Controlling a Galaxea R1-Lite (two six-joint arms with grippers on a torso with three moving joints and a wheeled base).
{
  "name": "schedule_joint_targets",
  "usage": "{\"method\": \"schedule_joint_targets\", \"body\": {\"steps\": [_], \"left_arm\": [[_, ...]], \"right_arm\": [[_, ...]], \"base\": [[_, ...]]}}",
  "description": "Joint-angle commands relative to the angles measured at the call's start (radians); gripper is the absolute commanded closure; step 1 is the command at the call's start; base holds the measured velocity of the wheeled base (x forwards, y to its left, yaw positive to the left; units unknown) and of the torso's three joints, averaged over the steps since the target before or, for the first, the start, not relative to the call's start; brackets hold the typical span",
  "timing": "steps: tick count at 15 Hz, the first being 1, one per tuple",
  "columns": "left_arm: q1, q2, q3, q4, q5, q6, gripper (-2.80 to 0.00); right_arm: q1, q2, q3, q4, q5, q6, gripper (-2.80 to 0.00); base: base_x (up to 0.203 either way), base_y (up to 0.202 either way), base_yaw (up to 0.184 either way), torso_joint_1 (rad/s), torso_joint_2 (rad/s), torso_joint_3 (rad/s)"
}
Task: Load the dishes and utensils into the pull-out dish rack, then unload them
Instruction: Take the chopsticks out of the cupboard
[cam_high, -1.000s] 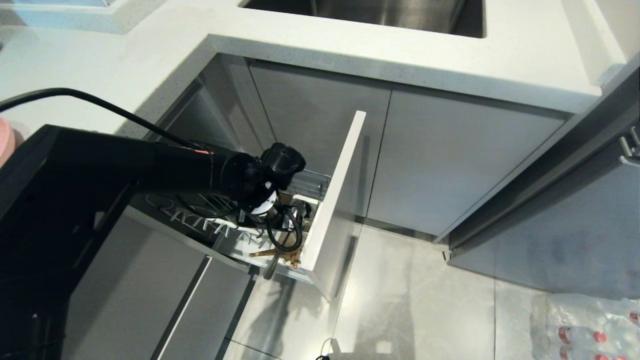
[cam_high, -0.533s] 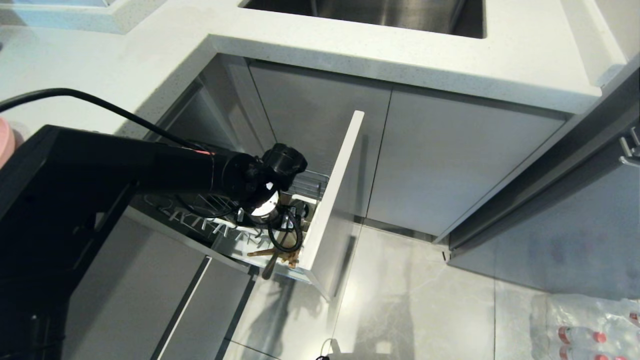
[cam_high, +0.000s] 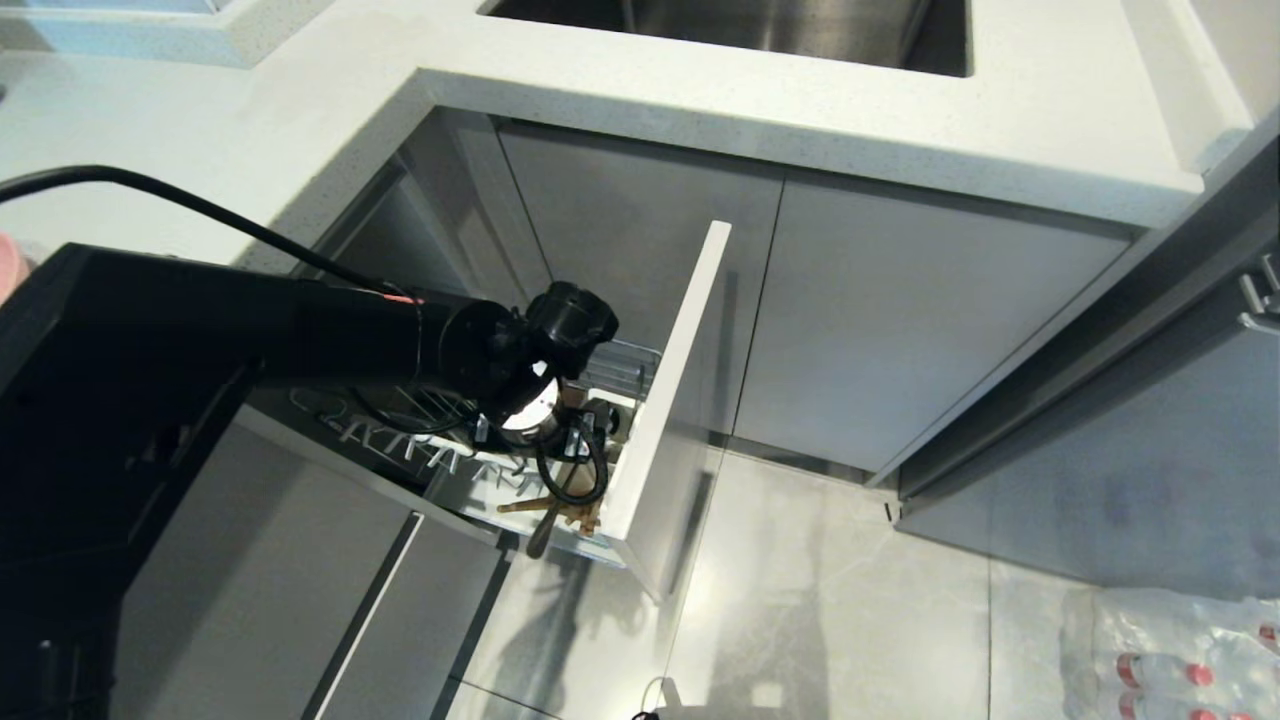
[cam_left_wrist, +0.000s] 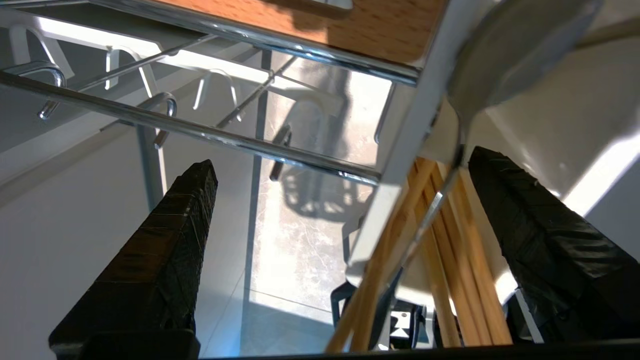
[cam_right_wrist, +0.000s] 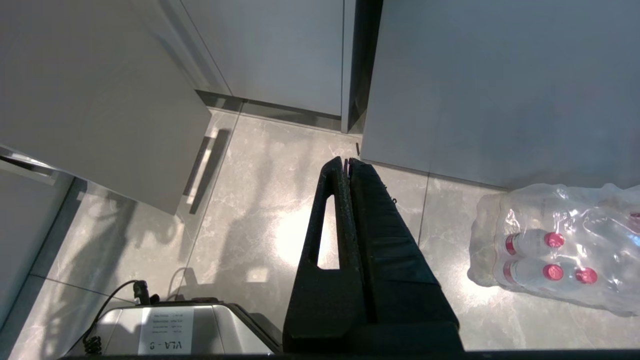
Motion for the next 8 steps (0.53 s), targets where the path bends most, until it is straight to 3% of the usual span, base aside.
{"method": "schedule_joint_targets", "body": {"steps": [1, 5, 8], "left_arm": [[-0.013, -0.024, 0.005, 0.001, 0.003, -0.004, -2.80], [-0.027, -0.069, 0.020, 0.006, 0.003, -0.007, -2.80], [-0.025, -0.076, 0.001, 0.136, 0.011, -0.007, -2.80]], "right_arm": [[-0.001, 0.000, 0.000, 0.000, 0.000, 0.000, 0.00], [0.000, 0.000, 0.000, 0.000, 0.000, 0.000, 0.00], [0.000, 0.001, 0.000, 0.000, 0.000, 0.000, 0.00]], "base": [[0.000, 0.000, 0.000, 0.000, 0.00, 0.000], [0.000, 0.000, 0.000, 0.000, 0.00, 0.000], [0.000, 0.000, 0.000, 0.000, 0.00, 0.000]]}}
